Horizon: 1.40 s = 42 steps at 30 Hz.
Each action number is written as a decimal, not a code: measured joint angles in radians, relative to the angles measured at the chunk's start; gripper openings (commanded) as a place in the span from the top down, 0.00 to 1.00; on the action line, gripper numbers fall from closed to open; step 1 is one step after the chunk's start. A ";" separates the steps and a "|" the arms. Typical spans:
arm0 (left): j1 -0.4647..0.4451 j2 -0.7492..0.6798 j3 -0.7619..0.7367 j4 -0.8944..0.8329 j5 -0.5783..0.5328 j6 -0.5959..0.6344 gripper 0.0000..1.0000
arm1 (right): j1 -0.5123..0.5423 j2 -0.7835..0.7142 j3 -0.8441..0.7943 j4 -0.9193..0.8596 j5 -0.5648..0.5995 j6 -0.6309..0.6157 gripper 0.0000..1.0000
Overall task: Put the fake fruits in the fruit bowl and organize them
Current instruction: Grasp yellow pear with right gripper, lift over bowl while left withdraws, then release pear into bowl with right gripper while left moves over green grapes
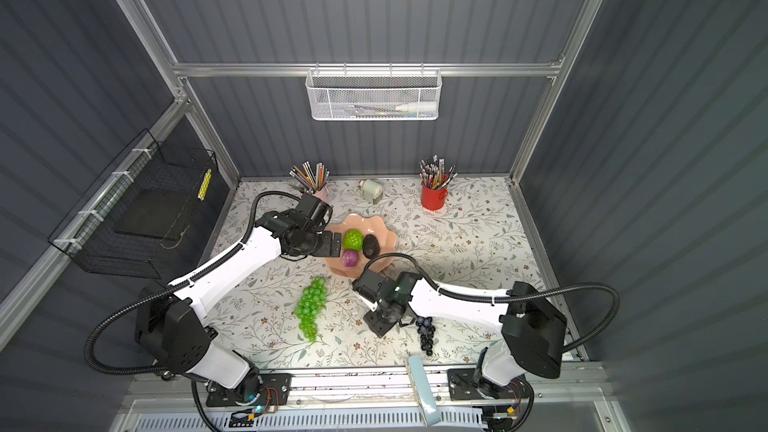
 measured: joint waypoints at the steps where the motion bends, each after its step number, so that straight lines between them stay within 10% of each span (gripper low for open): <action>1: 0.000 -0.018 -0.021 0.004 -0.007 -0.015 0.02 | -0.032 -0.014 0.029 -0.005 -0.014 -0.006 0.65; 11: 0.000 -0.179 -0.156 0.015 -0.064 -0.118 0.02 | -0.301 0.105 0.327 -0.016 -0.075 -0.069 0.65; 42: 0.000 -0.251 -0.214 -0.013 -0.109 -0.173 0.00 | -0.344 0.569 0.580 0.022 -0.107 -0.148 0.52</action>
